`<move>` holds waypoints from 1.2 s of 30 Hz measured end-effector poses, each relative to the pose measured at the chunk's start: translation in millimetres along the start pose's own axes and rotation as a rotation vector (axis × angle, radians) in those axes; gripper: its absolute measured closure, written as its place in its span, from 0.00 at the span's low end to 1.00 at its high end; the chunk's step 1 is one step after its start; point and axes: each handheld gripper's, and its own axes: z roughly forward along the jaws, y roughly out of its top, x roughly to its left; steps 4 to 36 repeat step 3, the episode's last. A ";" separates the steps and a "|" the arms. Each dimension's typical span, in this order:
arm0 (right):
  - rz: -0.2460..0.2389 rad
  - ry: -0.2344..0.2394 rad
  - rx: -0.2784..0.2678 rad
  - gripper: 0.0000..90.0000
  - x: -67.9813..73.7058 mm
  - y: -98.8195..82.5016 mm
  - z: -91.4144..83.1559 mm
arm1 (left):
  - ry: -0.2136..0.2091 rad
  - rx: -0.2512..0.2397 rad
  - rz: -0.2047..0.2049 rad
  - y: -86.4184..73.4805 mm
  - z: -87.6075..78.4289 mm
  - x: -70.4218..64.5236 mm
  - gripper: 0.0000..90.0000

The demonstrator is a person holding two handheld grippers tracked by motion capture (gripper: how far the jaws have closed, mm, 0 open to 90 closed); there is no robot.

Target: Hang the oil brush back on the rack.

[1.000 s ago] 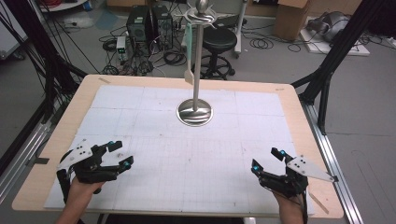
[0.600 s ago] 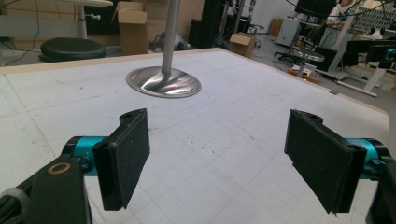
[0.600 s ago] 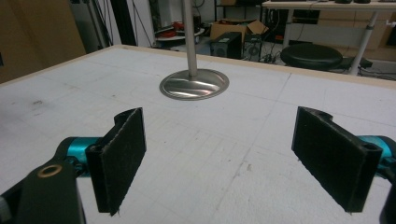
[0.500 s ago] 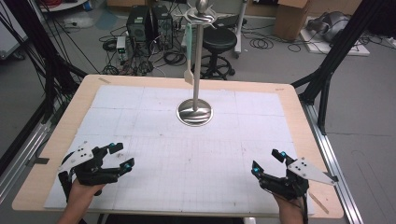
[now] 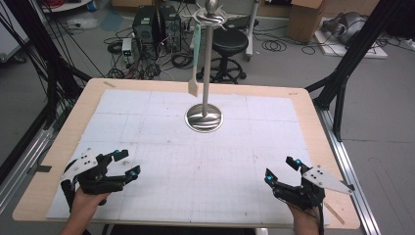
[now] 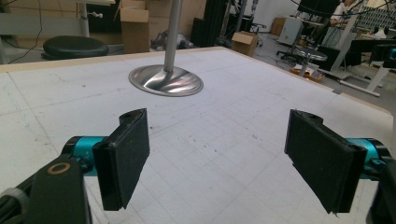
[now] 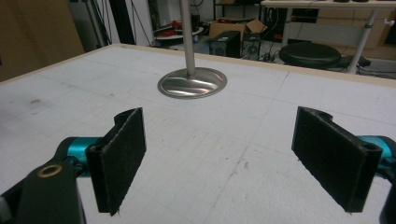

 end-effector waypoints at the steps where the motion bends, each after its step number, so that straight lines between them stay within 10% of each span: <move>1: 0.002 0.000 0.002 0.19 0.0 0.0 -0.1 | 0.003 0.001 -0.003 -0.1 0.0 0.0 0.25; 36: -0.001 -0.001 0.001 0.19 -0.7 -0.1 -0.2 | 0.004 -0.001 -0.004 -0.1 0.1 0.5 0.25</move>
